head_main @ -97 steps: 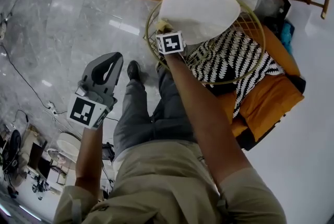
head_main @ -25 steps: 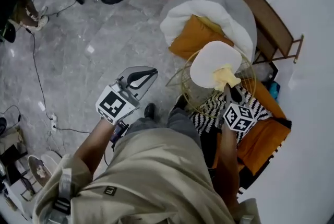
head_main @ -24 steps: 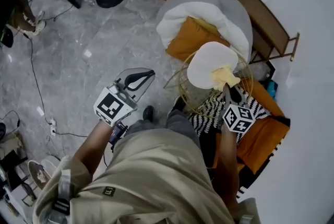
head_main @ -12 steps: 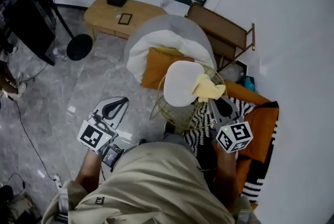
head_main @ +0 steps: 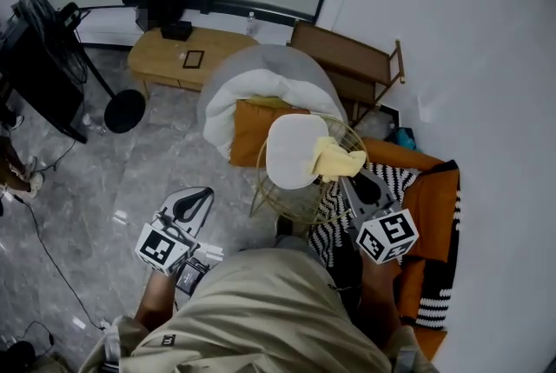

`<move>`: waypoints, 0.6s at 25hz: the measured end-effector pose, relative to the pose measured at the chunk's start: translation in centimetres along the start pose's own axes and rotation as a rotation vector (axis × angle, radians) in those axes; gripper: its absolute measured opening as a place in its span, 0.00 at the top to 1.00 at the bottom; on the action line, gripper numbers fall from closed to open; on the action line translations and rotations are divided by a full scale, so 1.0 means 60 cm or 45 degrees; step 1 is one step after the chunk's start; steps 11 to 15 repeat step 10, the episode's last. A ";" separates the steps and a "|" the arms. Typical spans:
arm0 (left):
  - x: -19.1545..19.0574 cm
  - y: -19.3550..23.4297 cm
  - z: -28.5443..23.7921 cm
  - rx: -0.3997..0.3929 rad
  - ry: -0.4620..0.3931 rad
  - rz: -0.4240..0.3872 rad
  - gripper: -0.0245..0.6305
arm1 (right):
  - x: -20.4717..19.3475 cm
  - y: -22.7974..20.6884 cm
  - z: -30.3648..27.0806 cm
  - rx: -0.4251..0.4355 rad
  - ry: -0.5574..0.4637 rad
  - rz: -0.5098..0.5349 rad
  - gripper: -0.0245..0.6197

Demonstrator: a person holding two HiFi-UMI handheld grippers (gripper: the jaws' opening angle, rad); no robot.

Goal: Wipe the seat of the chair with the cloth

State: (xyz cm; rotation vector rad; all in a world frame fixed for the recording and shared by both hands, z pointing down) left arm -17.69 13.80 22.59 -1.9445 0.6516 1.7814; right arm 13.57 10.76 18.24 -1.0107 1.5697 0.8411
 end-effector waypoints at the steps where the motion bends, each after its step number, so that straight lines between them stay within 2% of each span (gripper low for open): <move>1: -0.001 -0.004 0.000 -0.004 0.001 0.001 0.94 | -0.001 0.001 0.004 0.000 -0.002 -0.001 0.87; 15: -0.013 -0.008 0.008 -0.038 0.006 0.021 0.94 | 0.003 0.020 0.010 -0.004 -0.003 0.001 0.87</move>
Point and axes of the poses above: the fingertips, and each gripper's own axes: z backward along the fingers, y to its left, x out of its top, the point moved 3 cm from there along z, backward along the fingers, and after that the axes turned 8 degrees about -x, right-handed, at the moved point
